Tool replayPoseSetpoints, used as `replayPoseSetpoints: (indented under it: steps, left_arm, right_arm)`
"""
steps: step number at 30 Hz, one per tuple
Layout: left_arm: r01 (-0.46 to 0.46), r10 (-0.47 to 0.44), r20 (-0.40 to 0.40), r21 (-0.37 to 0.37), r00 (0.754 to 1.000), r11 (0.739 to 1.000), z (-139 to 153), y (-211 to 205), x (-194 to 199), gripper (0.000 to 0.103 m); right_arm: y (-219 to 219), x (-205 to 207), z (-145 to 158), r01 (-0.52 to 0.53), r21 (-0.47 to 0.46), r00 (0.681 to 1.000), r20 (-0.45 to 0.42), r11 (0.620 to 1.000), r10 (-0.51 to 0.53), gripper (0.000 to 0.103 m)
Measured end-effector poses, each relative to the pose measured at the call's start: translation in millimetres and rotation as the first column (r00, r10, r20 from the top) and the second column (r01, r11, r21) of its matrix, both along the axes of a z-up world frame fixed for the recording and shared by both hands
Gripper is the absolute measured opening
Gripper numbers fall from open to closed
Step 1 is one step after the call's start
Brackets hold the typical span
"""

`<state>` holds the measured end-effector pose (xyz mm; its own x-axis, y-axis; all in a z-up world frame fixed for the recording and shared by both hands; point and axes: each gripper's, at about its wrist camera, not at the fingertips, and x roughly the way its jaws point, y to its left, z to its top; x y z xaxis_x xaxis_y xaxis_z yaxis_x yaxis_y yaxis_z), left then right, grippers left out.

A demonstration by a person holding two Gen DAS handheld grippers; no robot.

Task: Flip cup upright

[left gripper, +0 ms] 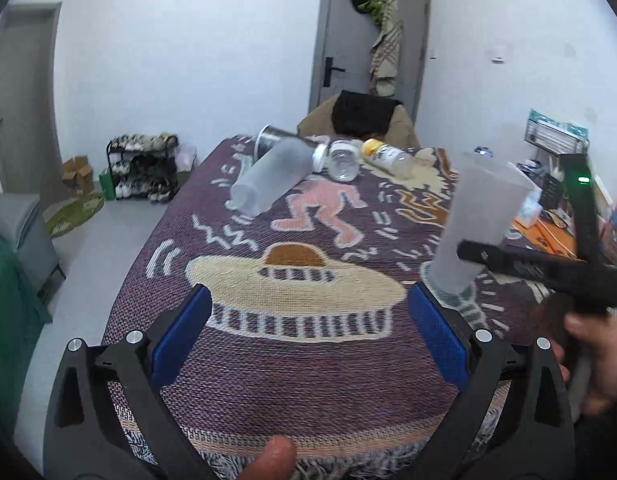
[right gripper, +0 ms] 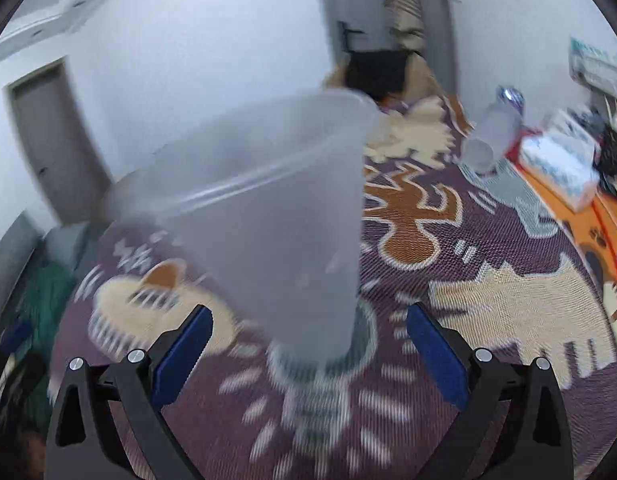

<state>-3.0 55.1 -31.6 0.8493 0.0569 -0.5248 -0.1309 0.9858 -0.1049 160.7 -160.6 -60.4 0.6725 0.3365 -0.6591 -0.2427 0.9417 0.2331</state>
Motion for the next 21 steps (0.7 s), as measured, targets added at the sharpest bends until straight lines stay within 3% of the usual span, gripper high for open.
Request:
replayPoseSetpoints:
  steps: [2,6,10,12,13,14,16,18,21]
  left_arm:
    - [-0.013,0.013,-0.005,-0.013,1.0,1.0,-3.6,6.6,2.9,0.097]
    - [-0.032,0.032,-0.023,-0.024,0.999,0.999,-11.7,15.7,8.8,0.097]
    - [-0.045,0.044,-0.032,-0.03,0.999,0.999,-14.5,21.4,15.5,0.097]
    - [-0.046,0.045,-0.031,-0.029,0.998,0.999,-13.8,22.3,17.2,0.097]
    - [-0.046,0.045,-0.029,-0.029,0.999,0.999,-12.5,22.0,18.1,0.097]
    - [-0.044,0.044,-0.027,-0.03,0.999,0.999,-11.1,21.7,18.7,0.097]
    - [-0.04,0.039,-0.013,-0.028,0.999,0.999,-7.0,20.1,18.6,0.097]
    - [-0.037,0.036,-0.004,-0.025,0.999,0.999,-5.5,18.9,17.8,0.097]
    - [-0.026,0.026,-0.004,-0.032,1.0,0.999,-6.2,14.9,19.2,0.097]
  right_arm:
    - [-2.9,22.0,-9.0,-0.01,0.094,0.998,-0.066,0.996,0.016,0.064]
    - [-21.1,58.1,-8.9,0.05,0.27,0.992,-0.128,0.961,-0.016,0.06]
    - [-41.9,103.0,8.0,0.157,0.378,0.981,-0.166,0.912,-0.1,0.061]
    - [-50.0,121.9,13.6,0.194,0.432,0.975,-0.181,0.881,-0.126,0.065]
    - [-55.1,134.9,18.2,0.201,0.466,0.977,-0.162,0.862,-0.14,0.074]
    - [-57.3,142.9,20.1,0.203,0.467,0.978,-0.141,0.86,-0.154,0.097]
    - [-61.7,146.9,16.3,0.234,0.451,0.97,-0.162,0.861,-0.179,0.096]
    - [-64.1,139.3,9.5,0.206,0.488,0.974,-0.182,0.848,-0.131,0.095]
    - [-68.5,94.1,13.8,0.139,0.457,0.989,-0.11,0.879,-0.099,0.095]
